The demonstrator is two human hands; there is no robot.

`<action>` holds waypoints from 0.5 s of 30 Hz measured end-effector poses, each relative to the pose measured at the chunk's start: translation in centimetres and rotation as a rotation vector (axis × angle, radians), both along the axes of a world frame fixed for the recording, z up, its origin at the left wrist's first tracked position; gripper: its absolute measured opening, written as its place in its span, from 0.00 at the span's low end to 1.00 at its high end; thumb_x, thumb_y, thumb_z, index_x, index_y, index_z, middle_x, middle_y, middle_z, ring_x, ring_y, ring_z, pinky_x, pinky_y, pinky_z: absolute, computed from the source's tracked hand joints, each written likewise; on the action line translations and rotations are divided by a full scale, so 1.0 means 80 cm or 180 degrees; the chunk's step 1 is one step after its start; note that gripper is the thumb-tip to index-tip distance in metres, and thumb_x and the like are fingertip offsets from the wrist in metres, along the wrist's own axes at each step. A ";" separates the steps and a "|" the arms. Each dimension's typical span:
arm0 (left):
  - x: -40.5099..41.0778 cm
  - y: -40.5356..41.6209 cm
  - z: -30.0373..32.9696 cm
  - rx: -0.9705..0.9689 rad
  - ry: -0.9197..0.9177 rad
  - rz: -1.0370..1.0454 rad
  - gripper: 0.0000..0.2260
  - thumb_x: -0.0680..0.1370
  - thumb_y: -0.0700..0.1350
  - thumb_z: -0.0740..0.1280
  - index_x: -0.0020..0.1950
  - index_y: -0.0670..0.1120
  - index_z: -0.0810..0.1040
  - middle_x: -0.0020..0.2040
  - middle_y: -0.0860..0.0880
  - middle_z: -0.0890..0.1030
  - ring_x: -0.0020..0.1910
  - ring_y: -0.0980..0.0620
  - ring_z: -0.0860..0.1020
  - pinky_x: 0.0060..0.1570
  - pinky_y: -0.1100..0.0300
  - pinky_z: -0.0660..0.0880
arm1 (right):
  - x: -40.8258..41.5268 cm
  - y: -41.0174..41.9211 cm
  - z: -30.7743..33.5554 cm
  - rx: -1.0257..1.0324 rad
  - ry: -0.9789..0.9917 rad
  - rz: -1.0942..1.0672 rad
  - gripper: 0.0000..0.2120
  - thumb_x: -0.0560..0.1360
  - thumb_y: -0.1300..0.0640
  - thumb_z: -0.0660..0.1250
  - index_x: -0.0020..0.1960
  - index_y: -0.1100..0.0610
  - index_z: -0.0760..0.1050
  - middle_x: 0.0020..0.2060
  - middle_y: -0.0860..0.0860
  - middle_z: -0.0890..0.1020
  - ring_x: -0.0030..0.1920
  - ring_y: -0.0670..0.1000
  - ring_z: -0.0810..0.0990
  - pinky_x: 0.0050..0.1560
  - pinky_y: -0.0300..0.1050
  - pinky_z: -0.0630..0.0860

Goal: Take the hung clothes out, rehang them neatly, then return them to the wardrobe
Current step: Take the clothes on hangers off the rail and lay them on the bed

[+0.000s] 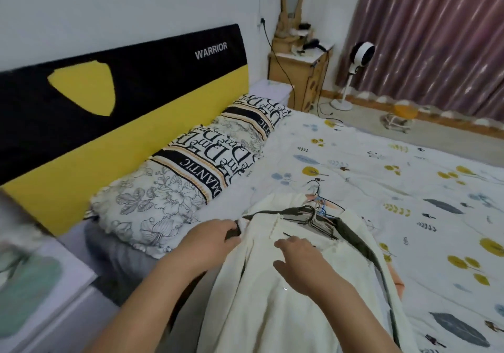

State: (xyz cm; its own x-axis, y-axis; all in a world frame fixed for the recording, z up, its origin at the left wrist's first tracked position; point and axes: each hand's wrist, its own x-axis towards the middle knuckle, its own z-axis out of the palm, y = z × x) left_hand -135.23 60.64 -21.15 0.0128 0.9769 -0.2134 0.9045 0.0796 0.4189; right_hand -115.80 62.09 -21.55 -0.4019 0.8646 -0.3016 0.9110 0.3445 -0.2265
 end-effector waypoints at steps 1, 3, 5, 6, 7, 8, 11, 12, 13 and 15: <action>-0.007 -0.022 0.006 -0.0009 0.0047 0.0084 0.18 0.79 0.54 0.58 0.69 0.51 0.67 0.65 0.50 0.73 0.61 0.51 0.71 0.52 0.62 0.66 | -0.008 -0.011 0.008 0.0060 0.0008 0.0142 0.20 0.79 0.51 0.56 0.70 0.55 0.64 0.66 0.54 0.69 0.66 0.56 0.66 0.62 0.49 0.68; -0.024 -0.065 0.018 -0.0085 0.0167 0.0257 0.20 0.79 0.55 0.57 0.70 0.52 0.66 0.67 0.50 0.71 0.63 0.51 0.70 0.55 0.61 0.66 | -0.027 -0.034 0.023 0.0162 0.0044 0.0414 0.20 0.79 0.51 0.56 0.70 0.55 0.64 0.65 0.55 0.69 0.65 0.57 0.66 0.63 0.50 0.68; -0.044 -0.110 0.031 -0.0144 0.0231 0.0486 0.20 0.79 0.55 0.58 0.70 0.51 0.65 0.68 0.49 0.70 0.64 0.50 0.70 0.58 0.60 0.66 | -0.048 -0.057 0.038 0.0242 0.0099 0.0683 0.20 0.79 0.51 0.57 0.70 0.55 0.64 0.65 0.55 0.70 0.65 0.57 0.66 0.62 0.50 0.69; -0.056 -0.134 0.038 -0.0170 0.0250 0.0621 0.21 0.79 0.55 0.59 0.70 0.51 0.65 0.69 0.48 0.70 0.65 0.49 0.70 0.59 0.60 0.66 | -0.060 -0.069 0.045 0.0275 0.0131 0.0818 0.20 0.79 0.51 0.57 0.69 0.55 0.64 0.64 0.55 0.70 0.65 0.57 0.66 0.61 0.50 0.69; -0.067 -0.159 0.045 -0.0211 0.0273 0.0755 0.21 0.79 0.54 0.59 0.70 0.50 0.66 0.69 0.48 0.70 0.65 0.49 0.70 0.59 0.60 0.66 | -0.073 -0.082 0.053 0.0304 0.0156 0.0952 0.19 0.79 0.51 0.57 0.69 0.55 0.65 0.64 0.55 0.70 0.65 0.57 0.66 0.61 0.50 0.69; -0.079 -0.184 0.051 -0.0255 0.0318 0.0874 0.20 0.79 0.54 0.59 0.69 0.49 0.67 0.68 0.48 0.71 0.64 0.49 0.71 0.56 0.60 0.67 | -0.088 -0.094 0.059 0.0336 0.0165 0.1091 0.19 0.79 0.51 0.58 0.68 0.55 0.65 0.64 0.55 0.70 0.65 0.57 0.67 0.61 0.50 0.69; -0.115 -0.260 0.071 -0.0410 0.0560 0.1196 0.18 0.79 0.55 0.58 0.65 0.47 0.70 0.64 0.47 0.74 0.52 0.50 0.76 0.41 0.61 0.67 | -0.136 -0.134 0.079 0.0450 0.0108 0.1515 0.19 0.78 0.51 0.58 0.68 0.56 0.66 0.63 0.56 0.71 0.64 0.58 0.68 0.60 0.51 0.70; -0.127 -0.284 0.077 -0.0475 0.0609 0.1334 0.19 0.79 0.56 0.58 0.66 0.47 0.69 0.65 0.47 0.73 0.51 0.50 0.76 0.41 0.61 0.69 | -0.153 -0.149 0.085 0.0471 0.0113 0.1652 0.20 0.78 0.51 0.58 0.68 0.56 0.66 0.63 0.56 0.71 0.63 0.58 0.68 0.60 0.51 0.70; -0.140 -0.309 0.082 -0.0517 0.0645 0.1466 0.20 0.79 0.56 0.57 0.68 0.47 0.68 0.67 0.47 0.72 0.54 0.49 0.75 0.46 0.61 0.70 | -0.170 -0.164 0.090 0.0481 0.0141 0.1782 0.20 0.78 0.52 0.58 0.68 0.56 0.66 0.63 0.56 0.71 0.63 0.58 0.68 0.60 0.51 0.70; -0.164 -0.362 0.092 -0.0521 0.0673 0.1710 0.22 0.79 0.57 0.57 0.70 0.48 0.66 0.70 0.48 0.69 0.65 0.49 0.70 0.59 0.60 0.67 | -0.206 -0.197 0.101 0.0490 0.0209 0.2040 0.19 0.78 0.52 0.58 0.68 0.56 0.66 0.62 0.57 0.72 0.63 0.58 0.69 0.60 0.51 0.70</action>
